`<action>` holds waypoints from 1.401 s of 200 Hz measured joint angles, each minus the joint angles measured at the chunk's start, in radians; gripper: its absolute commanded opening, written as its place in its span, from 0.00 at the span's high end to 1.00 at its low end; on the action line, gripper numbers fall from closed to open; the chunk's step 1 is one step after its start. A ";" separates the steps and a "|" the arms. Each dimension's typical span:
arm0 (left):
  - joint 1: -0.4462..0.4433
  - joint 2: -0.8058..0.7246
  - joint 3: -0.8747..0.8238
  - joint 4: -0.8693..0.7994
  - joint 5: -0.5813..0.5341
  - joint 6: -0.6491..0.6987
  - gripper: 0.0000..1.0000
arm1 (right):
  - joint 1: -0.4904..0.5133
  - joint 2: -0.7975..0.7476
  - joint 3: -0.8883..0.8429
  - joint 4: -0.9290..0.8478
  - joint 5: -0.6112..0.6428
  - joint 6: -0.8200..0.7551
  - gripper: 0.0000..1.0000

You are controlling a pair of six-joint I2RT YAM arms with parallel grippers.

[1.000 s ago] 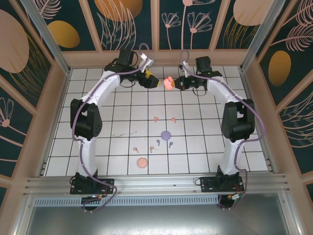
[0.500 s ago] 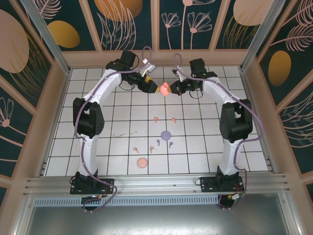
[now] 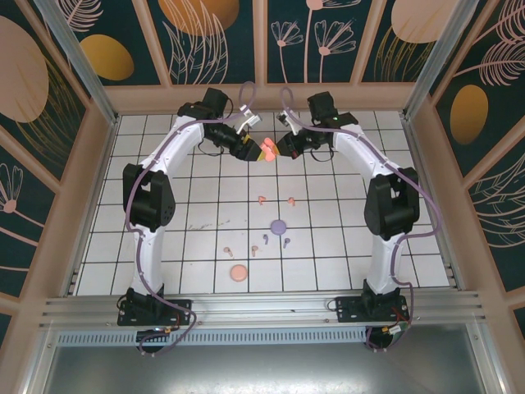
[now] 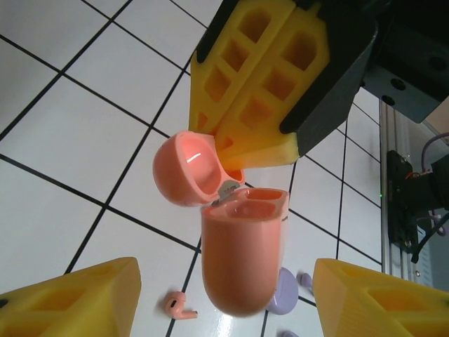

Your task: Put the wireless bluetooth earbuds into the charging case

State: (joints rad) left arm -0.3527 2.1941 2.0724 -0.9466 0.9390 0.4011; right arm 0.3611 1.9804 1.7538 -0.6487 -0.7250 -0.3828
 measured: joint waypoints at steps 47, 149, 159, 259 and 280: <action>0.000 0.000 0.000 -0.019 0.005 0.019 0.43 | 0.032 0.002 0.002 -0.023 0.014 -0.031 1.00; -0.002 0.000 0.000 -0.058 0.031 0.055 0.56 | 0.034 0.018 0.013 -0.038 0.029 -0.043 1.00; -0.002 0.001 0.000 -0.062 0.033 0.058 0.57 | 0.035 0.019 0.014 -0.038 0.029 -0.047 1.00; -0.004 0.027 0.000 -0.082 0.048 0.070 0.76 | 0.040 0.039 0.037 -0.048 0.029 -0.057 1.00; -0.003 0.027 0.000 -0.084 0.050 0.071 0.86 | 0.040 0.039 0.039 -0.048 0.029 -0.057 1.00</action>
State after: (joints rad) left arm -0.3557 2.2215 2.0720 -1.0309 0.9886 0.4717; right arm 0.4015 2.0193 1.7927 -0.6971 -0.6956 -0.4400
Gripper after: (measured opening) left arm 0.201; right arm 0.053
